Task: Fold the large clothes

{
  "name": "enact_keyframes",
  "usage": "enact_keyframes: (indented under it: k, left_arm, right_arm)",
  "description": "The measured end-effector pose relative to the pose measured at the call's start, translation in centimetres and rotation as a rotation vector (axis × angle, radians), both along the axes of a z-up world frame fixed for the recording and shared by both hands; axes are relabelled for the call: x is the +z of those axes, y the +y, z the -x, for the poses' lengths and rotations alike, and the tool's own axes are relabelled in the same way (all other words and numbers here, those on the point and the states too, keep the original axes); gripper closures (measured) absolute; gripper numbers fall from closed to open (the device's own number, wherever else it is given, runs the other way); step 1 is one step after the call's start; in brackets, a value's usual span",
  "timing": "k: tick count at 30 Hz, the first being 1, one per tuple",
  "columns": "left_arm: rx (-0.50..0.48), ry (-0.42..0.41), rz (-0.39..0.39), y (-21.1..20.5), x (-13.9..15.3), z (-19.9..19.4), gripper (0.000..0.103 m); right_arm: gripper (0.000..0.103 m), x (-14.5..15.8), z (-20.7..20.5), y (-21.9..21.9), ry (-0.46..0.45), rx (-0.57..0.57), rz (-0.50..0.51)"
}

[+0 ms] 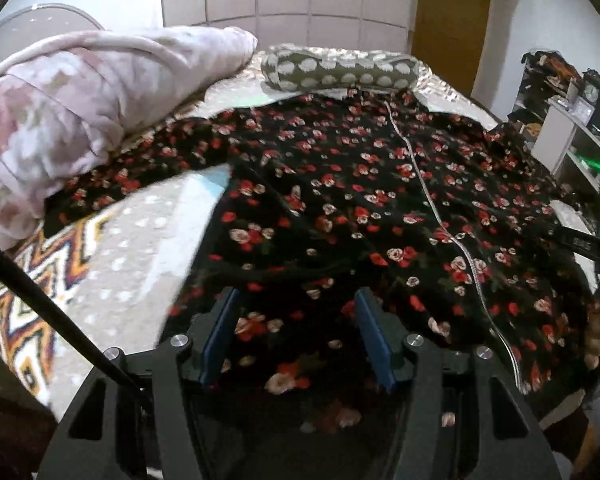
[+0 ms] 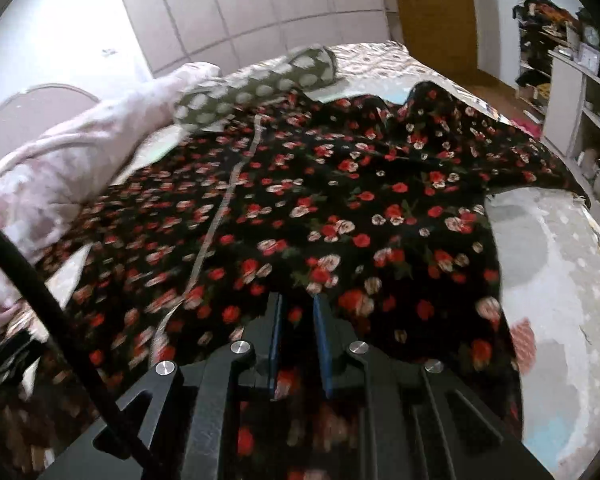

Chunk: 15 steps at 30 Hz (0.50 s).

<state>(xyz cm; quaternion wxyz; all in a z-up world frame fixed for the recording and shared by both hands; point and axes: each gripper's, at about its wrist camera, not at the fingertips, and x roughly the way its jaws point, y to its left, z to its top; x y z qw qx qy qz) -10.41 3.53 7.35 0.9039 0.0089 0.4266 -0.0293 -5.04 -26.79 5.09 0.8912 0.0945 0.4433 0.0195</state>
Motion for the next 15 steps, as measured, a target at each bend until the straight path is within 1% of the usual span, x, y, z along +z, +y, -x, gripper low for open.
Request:
enact_keyframes:
  k: [2, 3, 5, 7, 8, 9, 10, 11, 12, 13, 15]
  left_arm:
    - [0.001, 0.024, 0.009, -0.6, -1.1, -0.9, 0.045]
    - [0.002, 0.036, 0.012, -0.8, -1.6, -1.4, 0.045]
    - [0.013, 0.064, 0.009, -1.2, -2.9, -2.4, 0.045]
    - [0.023, 0.092, 0.011, -1.3, -4.2, -3.1, 0.044]
    - [0.031, 0.105, 0.013, -1.3, -4.7, -3.3, 0.039]
    - [0.040, 0.110, 0.016, -1.2, -5.1, -3.4, 0.032]
    - [0.049, 0.102, 0.025, -1.2, -5.4, -3.4, 0.029]
    - [0.054, 0.095, 0.024, -1.2, -5.5, -3.4, 0.027]
    - [0.056, 0.089, 0.015, -1.4, -5.6, -3.2, 0.024]
    - [0.054, 0.082, -0.005, -1.7, -5.8, -3.2, 0.022]
    - [0.058, 0.074, -0.045, -2.1, -6.1, -3.1, 0.016]
  right_arm:
    - [0.086, -1.3, -1.3, -0.2, 0.026, -0.028, 0.030]
    - [0.083, -2.0, -1.7, -0.5, 0.038, -0.040, 0.035]
    - [0.076, -3.2, -2.0, -1.2, 0.052, -0.052, 0.011]
    - [0.075, -3.7, -1.5, -1.7, 0.021, -0.062, -0.019]
    - [0.073, -3.8, -1.3, -1.9, 0.011, -0.060, -0.027]
    - [0.069, -3.9, -1.0, -2.0, -0.004, -0.053, -0.041]
    - [0.065, -3.9, -0.9, -2.1, -0.023, -0.043, -0.060]
    - [0.057, -4.1, -0.7, -2.1, -0.038, -0.028, -0.077]
    - [0.052, -4.0, -0.8, -1.9, -0.044, -0.018, -0.083]
    - [0.050, -3.9, -0.8, -1.9, -0.047, -0.010, -0.085]
    - [0.042, -4.0, -0.6, -1.6, -0.055, 0.006, -0.087]
